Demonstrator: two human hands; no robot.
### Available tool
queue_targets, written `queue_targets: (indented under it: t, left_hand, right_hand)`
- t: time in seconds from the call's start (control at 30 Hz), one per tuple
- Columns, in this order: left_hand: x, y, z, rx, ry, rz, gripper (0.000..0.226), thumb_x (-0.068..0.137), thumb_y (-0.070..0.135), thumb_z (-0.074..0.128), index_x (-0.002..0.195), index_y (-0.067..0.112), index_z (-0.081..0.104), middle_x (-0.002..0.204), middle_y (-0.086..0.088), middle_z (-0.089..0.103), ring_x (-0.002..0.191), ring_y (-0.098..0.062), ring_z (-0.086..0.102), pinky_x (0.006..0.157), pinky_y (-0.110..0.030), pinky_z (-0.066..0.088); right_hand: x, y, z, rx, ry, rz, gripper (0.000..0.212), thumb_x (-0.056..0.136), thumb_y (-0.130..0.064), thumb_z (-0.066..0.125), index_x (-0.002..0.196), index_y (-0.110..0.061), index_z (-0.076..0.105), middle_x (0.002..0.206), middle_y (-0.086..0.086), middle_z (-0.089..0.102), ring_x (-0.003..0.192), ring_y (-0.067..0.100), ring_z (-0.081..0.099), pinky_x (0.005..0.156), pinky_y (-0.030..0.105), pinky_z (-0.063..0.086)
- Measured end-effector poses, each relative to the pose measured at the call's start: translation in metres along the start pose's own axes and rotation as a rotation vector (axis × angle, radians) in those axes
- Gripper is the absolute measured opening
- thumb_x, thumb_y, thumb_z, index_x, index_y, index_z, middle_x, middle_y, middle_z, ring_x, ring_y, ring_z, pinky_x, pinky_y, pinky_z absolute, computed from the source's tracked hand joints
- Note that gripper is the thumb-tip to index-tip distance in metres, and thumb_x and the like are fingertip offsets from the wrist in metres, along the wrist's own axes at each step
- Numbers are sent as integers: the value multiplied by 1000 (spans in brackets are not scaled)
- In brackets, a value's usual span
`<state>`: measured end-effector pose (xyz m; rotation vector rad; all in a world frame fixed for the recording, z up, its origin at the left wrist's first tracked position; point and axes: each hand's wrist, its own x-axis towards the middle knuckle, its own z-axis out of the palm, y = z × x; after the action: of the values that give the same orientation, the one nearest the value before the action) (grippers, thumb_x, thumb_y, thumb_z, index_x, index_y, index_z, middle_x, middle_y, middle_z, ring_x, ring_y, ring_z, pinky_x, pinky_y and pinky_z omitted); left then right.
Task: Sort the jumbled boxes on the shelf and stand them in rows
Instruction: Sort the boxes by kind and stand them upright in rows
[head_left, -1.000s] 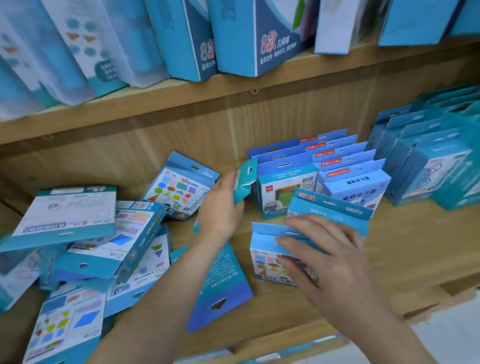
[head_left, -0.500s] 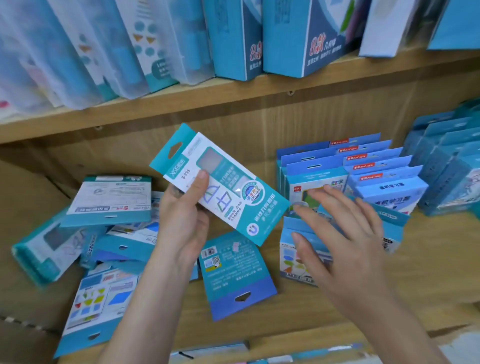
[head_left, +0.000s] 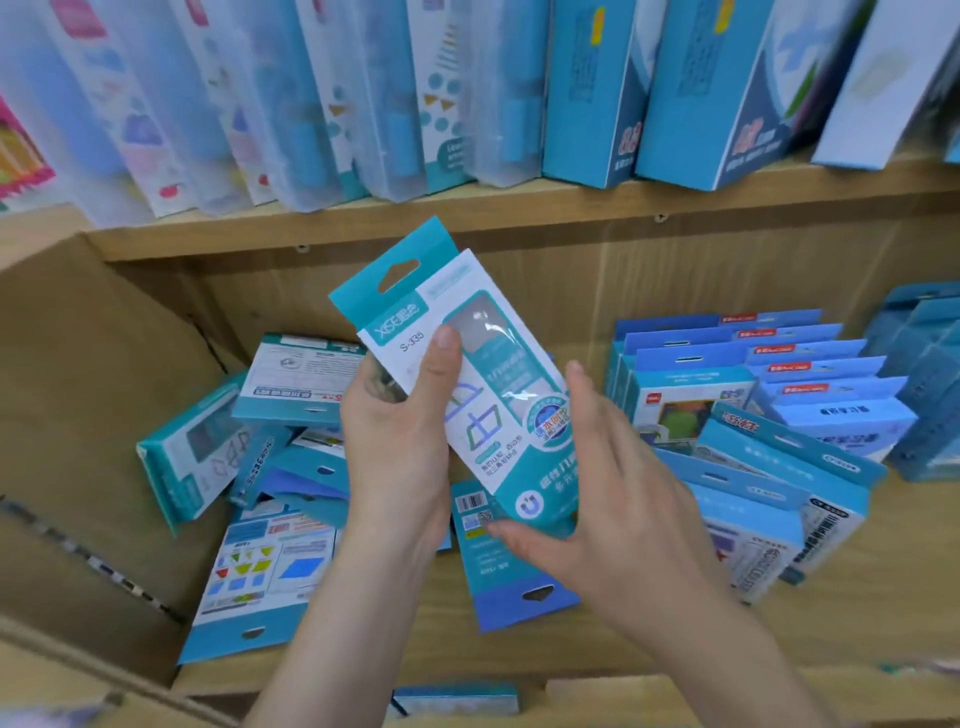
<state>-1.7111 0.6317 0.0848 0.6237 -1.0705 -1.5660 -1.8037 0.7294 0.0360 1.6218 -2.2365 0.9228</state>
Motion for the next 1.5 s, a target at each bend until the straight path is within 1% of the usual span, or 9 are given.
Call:
queue_targets:
  t: [0.1, 0.2, 0.33, 0.47, 0.63, 0.8, 1.07, 1.23, 1.5]
  left_hand:
    - [-6, 6, -6, 14, -51, -17, 23, 80, 39, 58, 85, 20, 70, 92, -5, 74, 87, -22, 70, 80, -42, 54]
    - [-11, 14, -16, 100, -119, -64, 30, 78, 45, 53, 73, 25, 73, 78, 1, 73, 73, -12, 67, 67, -32, 52]
    - [-21, 19, -24, 217, -334, -70, 22, 77, 29, 66, 92, 12, 69, 85, -4, 75, 73, -15, 70, 57, -22, 52]
    - [-37, 18, -18, 206, -422, -52, 26, 71, 25, 64, 92, 11, 71, 86, -5, 75, 77, -19, 72, 63, -28, 58]
    - [-57, 1, 5, 232, -562, -23, 16, 72, 27, 75, 80, 12, 74, 73, -4, 74, 62, -13, 69, 52, -20, 52]
    - [-82, -29, 32, 428, -620, 97, 24, 62, 49, 73, 76, 30, 72, 63, 8, 70, 55, -5, 62, 52, -16, 46]
    - [-117, -69, 98, 622, -677, 270, 36, 64, 64, 56, 80, 32, 63, 61, 19, 65, 52, 2, 55, 50, -18, 42]
    - [-148, -109, 159, 714, -685, 311, 38, 71, 63, 51, 98, 37, 53, 80, 23, 69, 70, 1, 65, 65, -34, 53]
    - [-166, -183, 251, 833, -800, 308, 33, 84, 39, 58, 116, 39, 54, 95, 23, 66, 84, 2, 61, 76, -31, 53]
  right_hand:
    - [-1, -14, 2, 11, -32, 91, 111, 58, -69, 56, 148, -19, 13, 109, -2, 52, 83, 24, 62, 55, 35, 50]
    - [-4, -23, -3, 216, -143, 191, 102, 54, -60, 67, 141, -35, 20, 113, -14, 53, 99, 13, 58, 76, 36, 52]
    - [-9, -29, -22, 555, -243, 243, 72, 53, -47, 74, 115, -54, 38, 102, -23, 64, 89, 0, 62, 76, 33, 53]
    - [-19, -32, -40, 495, -195, 297, 79, 46, -56, 67, 110, -67, 25, 104, -28, 59, 92, -4, 59, 77, 29, 53]
    - [-41, -12, -53, 293, 18, 358, 112, 49, -66, 64, 144, -30, 19, 133, -13, 47, 120, 8, 48, 94, 37, 47]
    - [-60, 17, -82, 304, 146, 470, 85, 47, -57, 69, 124, -38, 37, 109, -22, 49, 104, -3, 47, 82, 31, 49]
    - [-90, 91, -118, 143, 279, 520, 83, 46, -61, 61, 120, -40, 30, 105, -22, 39, 99, -16, 38, 74, 5, 38]
    - [-109, 157, -149, 22, 299, 531, 91, 50, -65, 56, 129, -29, 34, 111, -14, 41, 108, 4, 42, 77, 23, 37]
    - [-121, 282, -172, 109, 404, 718, 83, 56, -51, 77, 125, -21, 43, 107, -3, 43, 94, 5, 42, 72, 31, 40]
